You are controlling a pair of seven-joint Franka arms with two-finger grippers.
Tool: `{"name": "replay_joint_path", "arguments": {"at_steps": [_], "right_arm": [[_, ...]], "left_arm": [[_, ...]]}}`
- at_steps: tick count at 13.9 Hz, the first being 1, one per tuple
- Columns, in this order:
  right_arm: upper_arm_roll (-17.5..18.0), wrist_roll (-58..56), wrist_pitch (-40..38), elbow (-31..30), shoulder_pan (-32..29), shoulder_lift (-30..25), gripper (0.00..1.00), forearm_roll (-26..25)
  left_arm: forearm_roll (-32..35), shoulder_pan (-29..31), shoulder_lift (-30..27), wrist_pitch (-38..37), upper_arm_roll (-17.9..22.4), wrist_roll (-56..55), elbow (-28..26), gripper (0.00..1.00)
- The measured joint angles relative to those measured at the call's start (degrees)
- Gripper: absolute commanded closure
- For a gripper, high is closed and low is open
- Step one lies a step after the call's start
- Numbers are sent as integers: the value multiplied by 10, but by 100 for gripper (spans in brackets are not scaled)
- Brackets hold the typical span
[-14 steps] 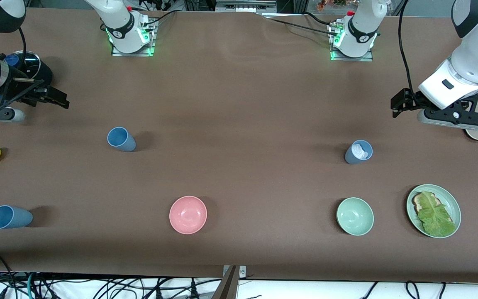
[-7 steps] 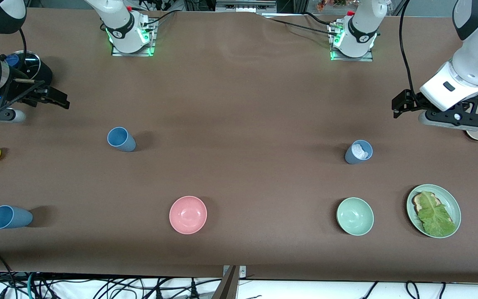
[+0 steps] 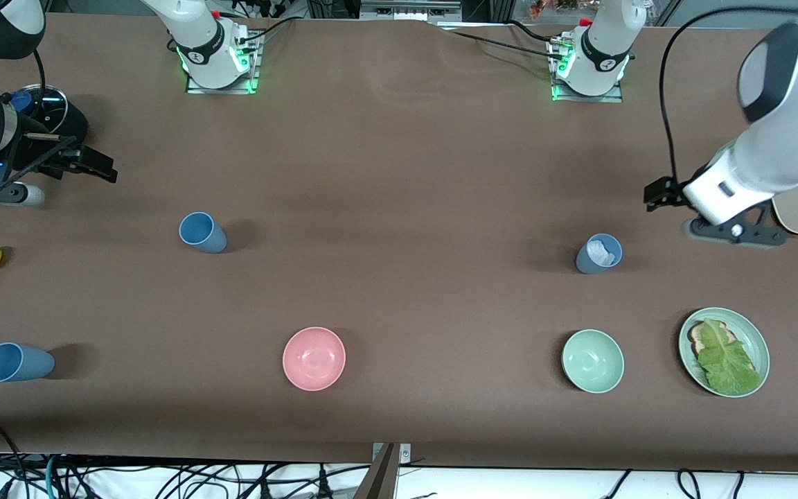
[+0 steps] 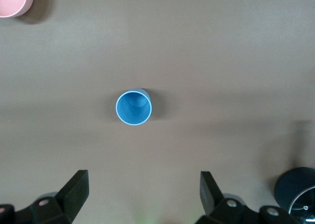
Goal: Stack blue cups with both arms
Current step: 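Grasp the blue cup with the left gripper while the right gripper grasps another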
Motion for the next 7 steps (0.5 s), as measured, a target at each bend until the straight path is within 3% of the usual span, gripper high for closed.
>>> {"name": "replay_joint_path", "arguments": {"at_steps": [3, 7], "right_arm": [[0, 0, 0, 0, 0, 0, 0, 0], [0, 0, 0, -1, 0, 5, 0, 0]], "left_arm": [[0, 0, 59, 41, 0, 0, -3, 0], [0, 1, 119, 169, 0, 0, -53, 0]]}}
